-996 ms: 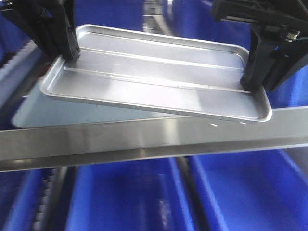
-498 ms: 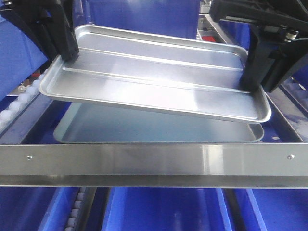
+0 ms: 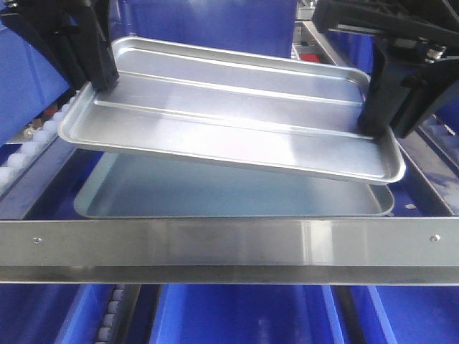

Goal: Grab silver tray and stack on right shelf
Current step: 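Carry the tray over the larger grey tray and lower it inside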

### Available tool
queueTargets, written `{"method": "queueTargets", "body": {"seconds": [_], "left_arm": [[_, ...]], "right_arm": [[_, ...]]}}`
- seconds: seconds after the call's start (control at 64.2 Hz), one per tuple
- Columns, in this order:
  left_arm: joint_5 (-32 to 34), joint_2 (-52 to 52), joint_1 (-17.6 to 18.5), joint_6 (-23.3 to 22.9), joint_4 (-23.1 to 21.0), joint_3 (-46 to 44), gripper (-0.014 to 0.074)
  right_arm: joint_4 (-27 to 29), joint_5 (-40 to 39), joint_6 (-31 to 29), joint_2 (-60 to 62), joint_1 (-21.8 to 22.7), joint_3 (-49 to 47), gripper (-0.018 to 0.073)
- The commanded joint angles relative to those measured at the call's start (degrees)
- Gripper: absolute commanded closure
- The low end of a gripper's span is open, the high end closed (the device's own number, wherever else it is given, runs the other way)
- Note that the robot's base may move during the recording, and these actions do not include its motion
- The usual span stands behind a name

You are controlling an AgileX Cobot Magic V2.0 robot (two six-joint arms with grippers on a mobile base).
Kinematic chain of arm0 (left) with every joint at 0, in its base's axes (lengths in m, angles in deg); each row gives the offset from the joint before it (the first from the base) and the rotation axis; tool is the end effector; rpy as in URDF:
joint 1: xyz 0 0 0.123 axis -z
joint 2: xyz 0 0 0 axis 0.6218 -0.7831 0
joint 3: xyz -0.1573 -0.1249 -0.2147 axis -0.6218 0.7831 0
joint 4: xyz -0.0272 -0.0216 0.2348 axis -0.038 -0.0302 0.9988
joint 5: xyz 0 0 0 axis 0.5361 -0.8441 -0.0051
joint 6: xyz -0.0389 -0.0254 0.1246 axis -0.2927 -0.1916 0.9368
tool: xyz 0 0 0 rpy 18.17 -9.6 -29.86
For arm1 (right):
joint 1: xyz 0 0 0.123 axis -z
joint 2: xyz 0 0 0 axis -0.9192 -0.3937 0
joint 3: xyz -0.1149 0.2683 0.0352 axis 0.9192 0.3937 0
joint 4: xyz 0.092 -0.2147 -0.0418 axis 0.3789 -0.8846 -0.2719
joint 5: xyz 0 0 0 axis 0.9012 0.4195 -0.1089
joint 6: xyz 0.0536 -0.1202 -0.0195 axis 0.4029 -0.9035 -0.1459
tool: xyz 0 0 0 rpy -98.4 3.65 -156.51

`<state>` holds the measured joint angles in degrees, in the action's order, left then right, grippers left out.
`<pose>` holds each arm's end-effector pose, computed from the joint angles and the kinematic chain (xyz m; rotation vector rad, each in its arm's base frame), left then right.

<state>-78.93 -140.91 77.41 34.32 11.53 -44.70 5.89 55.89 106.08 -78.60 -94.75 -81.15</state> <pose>0.2517 -0.1891 0.3058 0.3339 2.6901 -0.2212 0.2435 0.1280 0.2675 -0.0499 2.6812 0.2954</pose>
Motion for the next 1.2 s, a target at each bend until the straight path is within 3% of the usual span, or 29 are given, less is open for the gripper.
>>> {"method": "queueTargets", "body": {"seconds": [0.0,0.607,0.794,1.043,1.183], "left_arm": [[1.76,2.47,0.35,0.44,0.25,-2.01,0.0691],[2.31,2.47,0.35,0.44,0.25,-2.01,0.0691],[7.28,2.47,0.35,0.44,0.47,-2.01,0.0691],[11.57,2.38,-3.75,3.82,1.04,-2.01,0.0691],[14.44,1.04,-7.26,5.47,-1.75,-2.26,0.0691]], "right_arm": [[-0.84,-1.96,-1.42,1.97,-0.01,-1.53,0.0503],[-0.86,-2.99,-1.42,1.97,-0.01,-1.53,0.0503],[-0.86,-6.45,-1.42,1.97,-0.01,-1.53,0.0503],[-0.86,-6.06,-1.49,1.78,0.76,-4.15,0.0503],[-1.63,-4.65,-3.01,-0.24,3.35,-10.46,0.0503]]}}
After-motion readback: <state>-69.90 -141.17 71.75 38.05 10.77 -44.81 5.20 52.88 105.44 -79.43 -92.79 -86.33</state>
